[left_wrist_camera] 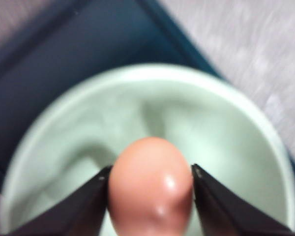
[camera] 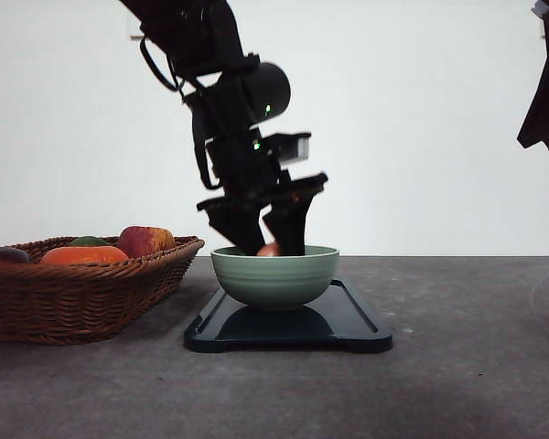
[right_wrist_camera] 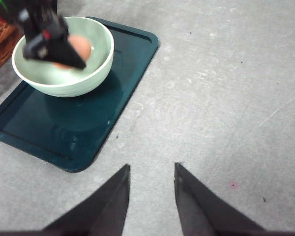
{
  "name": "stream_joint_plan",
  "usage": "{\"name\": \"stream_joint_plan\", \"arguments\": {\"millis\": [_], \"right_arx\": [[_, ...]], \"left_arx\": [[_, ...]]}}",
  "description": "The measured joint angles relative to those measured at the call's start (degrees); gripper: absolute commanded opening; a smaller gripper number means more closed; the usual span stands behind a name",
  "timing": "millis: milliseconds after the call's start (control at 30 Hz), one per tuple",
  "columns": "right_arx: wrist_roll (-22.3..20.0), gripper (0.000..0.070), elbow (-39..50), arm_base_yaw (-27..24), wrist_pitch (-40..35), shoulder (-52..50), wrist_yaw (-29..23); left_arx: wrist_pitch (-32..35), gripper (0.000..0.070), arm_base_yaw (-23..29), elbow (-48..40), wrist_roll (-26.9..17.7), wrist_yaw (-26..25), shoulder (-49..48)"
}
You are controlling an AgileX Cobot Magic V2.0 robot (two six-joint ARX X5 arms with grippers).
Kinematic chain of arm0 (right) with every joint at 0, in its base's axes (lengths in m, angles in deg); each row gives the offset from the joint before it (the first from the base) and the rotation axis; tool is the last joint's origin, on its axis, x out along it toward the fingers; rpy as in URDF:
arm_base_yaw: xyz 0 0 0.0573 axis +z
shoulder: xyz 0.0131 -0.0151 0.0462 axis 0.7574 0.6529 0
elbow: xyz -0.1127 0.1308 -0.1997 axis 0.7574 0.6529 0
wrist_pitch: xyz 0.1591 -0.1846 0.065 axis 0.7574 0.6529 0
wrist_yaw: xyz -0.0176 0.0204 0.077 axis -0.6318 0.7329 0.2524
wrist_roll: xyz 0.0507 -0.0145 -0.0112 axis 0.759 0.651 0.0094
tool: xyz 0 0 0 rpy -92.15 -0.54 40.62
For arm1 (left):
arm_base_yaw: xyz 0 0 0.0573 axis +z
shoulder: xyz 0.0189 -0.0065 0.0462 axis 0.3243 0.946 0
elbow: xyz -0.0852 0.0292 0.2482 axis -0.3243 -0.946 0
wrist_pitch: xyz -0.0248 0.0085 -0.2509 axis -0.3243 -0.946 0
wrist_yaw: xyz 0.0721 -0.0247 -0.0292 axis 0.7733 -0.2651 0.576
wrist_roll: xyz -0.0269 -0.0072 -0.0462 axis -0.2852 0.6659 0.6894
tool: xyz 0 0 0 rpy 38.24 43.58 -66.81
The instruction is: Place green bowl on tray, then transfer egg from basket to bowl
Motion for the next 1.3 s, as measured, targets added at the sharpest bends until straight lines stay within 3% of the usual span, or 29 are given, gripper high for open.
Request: {"name": "stream_joint_plan", "arguments": {"millis": [200,433,667,833,1067,1300], "right_arx": [[0.0,0.0176,0.0,0.0,0.0,0.0,0.0],[0.0,0.0176,0.0,0.0,0.02,0.0,0.0],[0.0,0.0176,0.0,0.0,0.04,0.0,0.0],[0.0,0.0176,0.0,0.0,0.04,0.0,0.0],[0.0,0.0176,0.0,0.0,0.02,0.0,0.0],[0.0,0.0176,0.0,0.0,0.02,0.0,0.0]], "left_arx": [[-4.84,0.0391,0.0,4.77,0.0,0.0,0.0],[-14.92,0.039,0.41,14.56,0.04,-0.35,0.0],[-22.1,0.0385,4.59,17.81,2.21,-8.7,-0.78],[-26.5,0.0386,8.16,17.74,3.5,-9.34,-1.38],[-24.48,0.0363,9.55,16.22,3.72,-9.42,-7.07],[-11.55,0.0339,8.48,5.92,4.32,-9.38,-18.42]]}}
